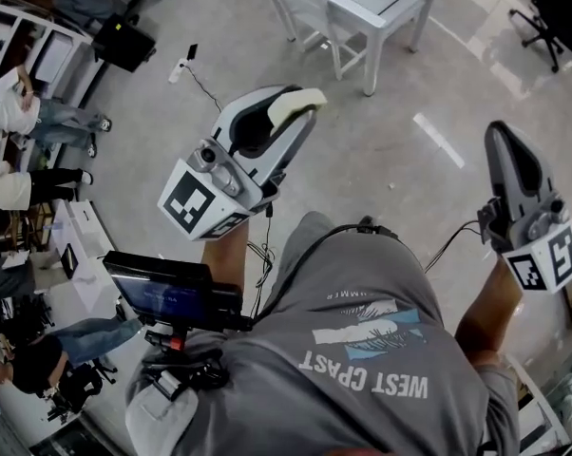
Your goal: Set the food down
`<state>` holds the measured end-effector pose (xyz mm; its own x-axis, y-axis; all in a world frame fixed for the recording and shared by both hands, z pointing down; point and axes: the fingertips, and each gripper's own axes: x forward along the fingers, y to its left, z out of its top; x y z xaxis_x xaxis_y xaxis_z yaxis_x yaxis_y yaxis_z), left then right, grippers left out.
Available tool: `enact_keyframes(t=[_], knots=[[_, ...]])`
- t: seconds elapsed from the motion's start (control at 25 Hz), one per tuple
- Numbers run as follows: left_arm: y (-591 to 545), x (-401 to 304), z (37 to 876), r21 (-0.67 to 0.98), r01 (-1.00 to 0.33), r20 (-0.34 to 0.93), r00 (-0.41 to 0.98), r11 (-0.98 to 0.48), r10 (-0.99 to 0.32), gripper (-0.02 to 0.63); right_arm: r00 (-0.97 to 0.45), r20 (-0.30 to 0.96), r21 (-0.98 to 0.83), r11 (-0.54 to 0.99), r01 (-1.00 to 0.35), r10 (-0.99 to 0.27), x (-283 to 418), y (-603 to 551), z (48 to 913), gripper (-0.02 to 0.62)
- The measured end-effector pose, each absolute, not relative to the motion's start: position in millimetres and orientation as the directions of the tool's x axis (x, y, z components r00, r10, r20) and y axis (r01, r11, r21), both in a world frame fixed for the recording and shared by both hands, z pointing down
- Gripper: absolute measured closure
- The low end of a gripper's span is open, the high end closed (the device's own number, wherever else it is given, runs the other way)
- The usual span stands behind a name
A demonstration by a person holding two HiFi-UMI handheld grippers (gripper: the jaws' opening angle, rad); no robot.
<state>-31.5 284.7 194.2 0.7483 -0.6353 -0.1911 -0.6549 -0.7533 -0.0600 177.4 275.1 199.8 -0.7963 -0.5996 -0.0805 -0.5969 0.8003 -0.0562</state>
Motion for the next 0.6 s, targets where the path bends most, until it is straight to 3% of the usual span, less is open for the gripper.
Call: enact_keyframes(t=[0.6], knots=[[180.6, -83.1, 190.5, -0.062, -0.615, -0.185, 0.781, -0.786, -0.596, 0.502, -0.765, -0.07, -0.067, 0.769, -0.636, -0.64, 123.6, 178.1, 202.0, 0.588]])
